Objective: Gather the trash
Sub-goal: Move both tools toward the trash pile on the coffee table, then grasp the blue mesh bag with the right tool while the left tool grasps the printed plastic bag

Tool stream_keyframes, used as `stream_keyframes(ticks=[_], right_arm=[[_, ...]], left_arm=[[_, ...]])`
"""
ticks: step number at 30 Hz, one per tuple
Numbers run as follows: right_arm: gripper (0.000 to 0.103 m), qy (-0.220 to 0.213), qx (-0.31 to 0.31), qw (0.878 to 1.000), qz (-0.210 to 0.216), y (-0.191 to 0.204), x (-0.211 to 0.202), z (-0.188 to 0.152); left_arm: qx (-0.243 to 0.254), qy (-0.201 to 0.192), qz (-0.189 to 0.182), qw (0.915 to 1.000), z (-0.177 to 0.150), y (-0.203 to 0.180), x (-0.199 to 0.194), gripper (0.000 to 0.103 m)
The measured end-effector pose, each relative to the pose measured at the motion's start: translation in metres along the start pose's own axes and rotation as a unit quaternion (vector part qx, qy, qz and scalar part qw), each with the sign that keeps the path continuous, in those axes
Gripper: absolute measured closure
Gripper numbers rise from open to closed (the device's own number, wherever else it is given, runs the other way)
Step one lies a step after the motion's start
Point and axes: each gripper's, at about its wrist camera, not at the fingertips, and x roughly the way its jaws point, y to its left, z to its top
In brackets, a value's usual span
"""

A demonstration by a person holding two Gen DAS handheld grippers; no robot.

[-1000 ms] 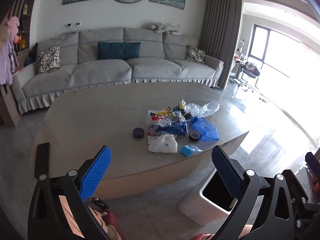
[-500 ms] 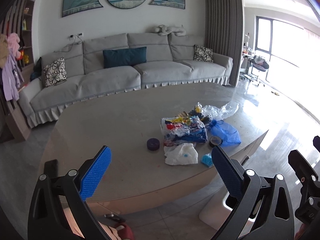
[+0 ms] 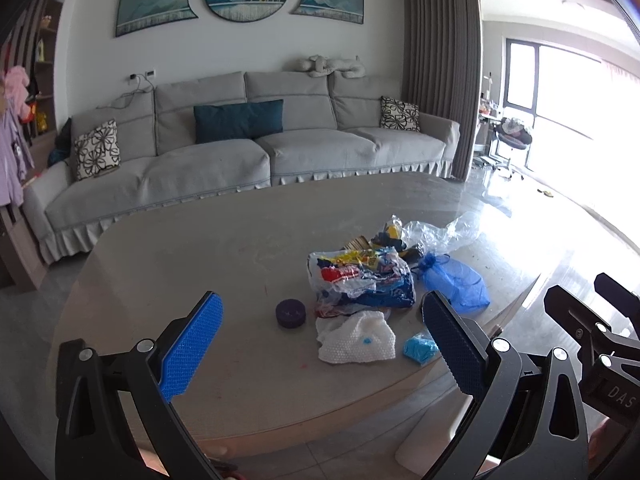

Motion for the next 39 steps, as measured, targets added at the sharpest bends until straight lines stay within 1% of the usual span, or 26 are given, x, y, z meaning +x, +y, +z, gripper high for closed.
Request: stream_keyframes(ticks=[2, 5, 8, 13, 18, 20, 23, 25, 31, 32, 34, 36, 39], right_arm=[[0.004, 0.000, 0.000, 1.000, -0.001, -0.002, 0.011, 0.002], [0.004, 0.003, 0.002, 1.000, 0.005, -0.005, 0.027, 0.003], [0.004, 0.006, 0.000, 1.000, 0.006, -0.009, 0.041, 0.004], [0.004, 0.009, -0.012, 1.000, -0.008, -0.013, 0.063, 0.003], [0.004, 0.008, -0.015, 1.000, -0.011, -0.016, 0.083, 0.004], [0.004, 0.013, -0.017, 1.000, -0.013, -0.018, 0.090, 0.003], [0.004, 0.020, -0.023, 0.999, -0.020, -0.022, 0.099, 0.003], [0.004, 0.024, -0.023, 0.999, -0.026, -0.024, 0.105, 0.001], [0.004, 0.035, -0.013, 0.999, -0.038, -0.035, 0.124, -0.003], [0.004, 0.034, -0.010, 0.999, -0.039, -0.037, 0.125, -0.003], [0.004, 0.037, -0.005, 0.999, -0.040, -0.042, 0.129, -0.003], [0.004, 0.036, -0.004, 0.998, -0.051, -0.047, 0.131, -0.003], [0.004, 0.041, -0.006, 0.997, -0.058, -0.054, 0.137, -0.005]], left_arm=[[0.007, 0.004, 0.006, 1.0000, 0.004, -0.001, 0.015, 0.003], [0.007, 0.020, 0.000, 0.9998, 0.008, -0.003, 0.041, 0.003], [0.011, 0.029, 0.002, 0.9995, 0.010, -0.007, 0.063, 0.003], [0.018, 0.039, -0.003, 0.9991, 0.012, -0.015, 0.093, 0.003], [0.017, 0.031, -0.004, 0.9994, 0.011, -0.024, 0.117, 0.003], [0.014, 0.033, -0.020, 0.9992, 0.007, -0.028, 0.128, 0.003], [0.029, 0.036, -0.017, 0.9988, 0.002, -0.039, 0.143, 0.003], [0.028, 0.030, -0.013, 0.9991, 0.002, -0.043, 0.151, 0.003], [0.055, 0.009, -0.035, 0.9979, 0.016, -0.066, 0.167, 0.003], [0.060, 0.008, -0.030, 0.9977, 0.020, -0.070, 0.170, 0.003], [0.061, 0.008, -0.029, 0.9977, 0.025, -0.077, 0.176, 0.003], [0.054, 0.011, -0.045, 0.9975, 0.029, -0.082, 0.181, 0.003], [0.059, 0.010, -0.034, 0.9976, 0.029, -0.095, 0.193, 0.003]])
